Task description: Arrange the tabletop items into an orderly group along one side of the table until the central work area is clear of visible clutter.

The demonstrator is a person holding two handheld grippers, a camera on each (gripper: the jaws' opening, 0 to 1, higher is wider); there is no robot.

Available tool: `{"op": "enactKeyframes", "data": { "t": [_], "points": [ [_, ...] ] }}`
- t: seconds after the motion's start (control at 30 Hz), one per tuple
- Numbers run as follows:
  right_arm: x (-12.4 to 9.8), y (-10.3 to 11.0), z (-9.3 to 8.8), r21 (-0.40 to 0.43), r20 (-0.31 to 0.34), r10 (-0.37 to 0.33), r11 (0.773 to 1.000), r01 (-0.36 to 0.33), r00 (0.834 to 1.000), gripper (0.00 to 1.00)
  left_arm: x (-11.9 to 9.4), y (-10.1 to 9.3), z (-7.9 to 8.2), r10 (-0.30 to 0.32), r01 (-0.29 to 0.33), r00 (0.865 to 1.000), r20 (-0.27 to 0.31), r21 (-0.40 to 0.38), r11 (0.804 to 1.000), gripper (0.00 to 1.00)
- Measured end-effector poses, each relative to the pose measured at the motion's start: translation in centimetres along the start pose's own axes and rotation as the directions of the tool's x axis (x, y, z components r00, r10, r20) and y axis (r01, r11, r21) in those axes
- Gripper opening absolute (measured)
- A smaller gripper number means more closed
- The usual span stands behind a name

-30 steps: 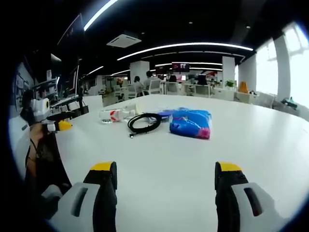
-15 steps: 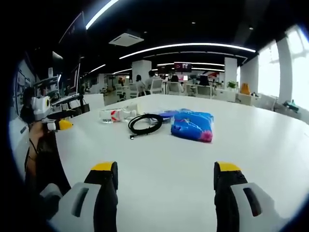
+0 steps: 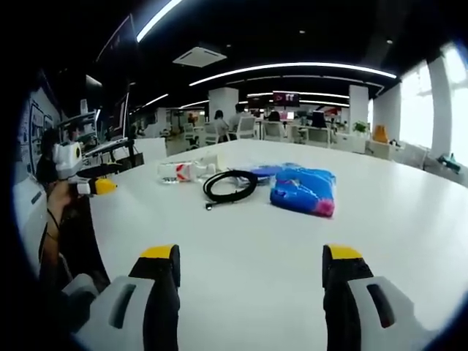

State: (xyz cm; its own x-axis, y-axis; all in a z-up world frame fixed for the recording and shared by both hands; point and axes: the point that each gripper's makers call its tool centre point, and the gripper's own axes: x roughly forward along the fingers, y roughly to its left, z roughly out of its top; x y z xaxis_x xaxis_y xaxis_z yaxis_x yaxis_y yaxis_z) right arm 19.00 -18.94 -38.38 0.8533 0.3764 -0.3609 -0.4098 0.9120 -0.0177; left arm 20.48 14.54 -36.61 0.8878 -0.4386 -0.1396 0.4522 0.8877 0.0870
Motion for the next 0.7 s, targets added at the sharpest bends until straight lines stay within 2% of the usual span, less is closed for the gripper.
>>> {"op": "enactKeyframes", "data": {
  "t": [0.37, 0.7],
  "points": [
    [1.0, 0.8, 0.8, -0.031, -0.002, 0.035, 0.999, -0.035, 0.999, 0.75, 0.2, 0.1, 0.0, 0.001, -0.001, 1.0, -0.007, 0.001, 1.0, 0.81],
    [1.4, 0.4, 0.6, -0.033, -0.016, 0.032, 0.999, -0.033, 0.999, 0.75, 0.7, 0.0, -0.1, -0.006, 0.006, 1.0, -0.014, 0.008, 1.0, 0.8]
  ]
}}
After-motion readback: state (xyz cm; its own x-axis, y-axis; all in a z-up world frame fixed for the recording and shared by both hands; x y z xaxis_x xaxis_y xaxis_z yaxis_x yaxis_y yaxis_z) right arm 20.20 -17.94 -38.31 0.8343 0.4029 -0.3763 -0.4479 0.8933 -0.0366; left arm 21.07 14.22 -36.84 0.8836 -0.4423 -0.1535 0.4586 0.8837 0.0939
